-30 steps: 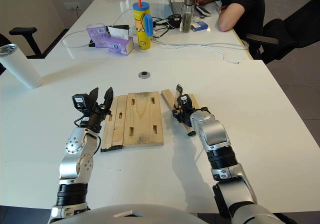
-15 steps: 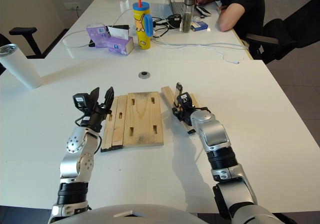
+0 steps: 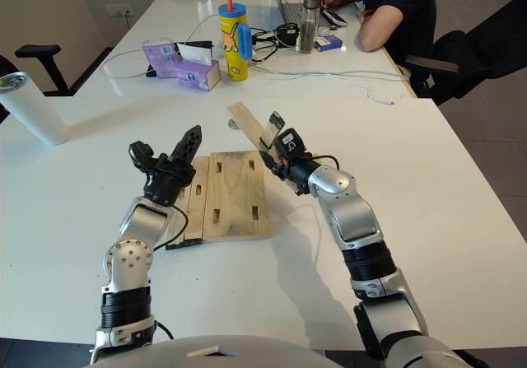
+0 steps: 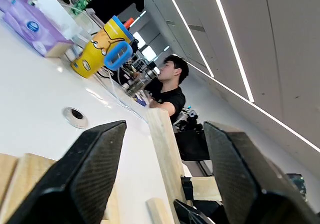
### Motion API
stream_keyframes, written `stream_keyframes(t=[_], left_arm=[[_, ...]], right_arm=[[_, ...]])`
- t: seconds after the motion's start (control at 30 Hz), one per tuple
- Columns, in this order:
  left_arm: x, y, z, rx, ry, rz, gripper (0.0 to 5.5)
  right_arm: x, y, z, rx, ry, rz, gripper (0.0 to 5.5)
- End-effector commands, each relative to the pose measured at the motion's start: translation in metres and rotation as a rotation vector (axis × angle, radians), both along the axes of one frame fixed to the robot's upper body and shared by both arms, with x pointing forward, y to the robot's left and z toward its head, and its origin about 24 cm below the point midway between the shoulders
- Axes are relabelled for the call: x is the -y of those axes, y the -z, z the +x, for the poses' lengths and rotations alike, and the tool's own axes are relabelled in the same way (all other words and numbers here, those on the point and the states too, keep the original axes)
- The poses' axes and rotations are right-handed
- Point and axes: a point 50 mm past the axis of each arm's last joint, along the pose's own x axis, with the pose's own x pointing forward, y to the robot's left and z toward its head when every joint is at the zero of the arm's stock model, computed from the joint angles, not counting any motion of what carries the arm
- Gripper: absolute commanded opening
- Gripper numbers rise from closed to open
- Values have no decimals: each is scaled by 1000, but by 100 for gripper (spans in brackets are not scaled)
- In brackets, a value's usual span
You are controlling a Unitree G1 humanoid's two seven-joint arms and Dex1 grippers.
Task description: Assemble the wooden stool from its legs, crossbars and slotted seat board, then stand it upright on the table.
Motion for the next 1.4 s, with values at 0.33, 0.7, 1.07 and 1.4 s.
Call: stream_keyframes(t=[0.33,0.7,1.07,1.4], left_arm=[[17,-11,6,-4,71,-125,480],[12,-21,8,23,70,-191,480],[13,-27,10,51,70,-207,425],[11,-28,12,60,67,-209,256]], right_arm=[[-18,-25,-9,140,-143,43,216],[-20,-29,-15,147,-201,77,216],[-23,-28,-22,141,-284,79,216],[-25,-27,-23,136,-301,82,216]])
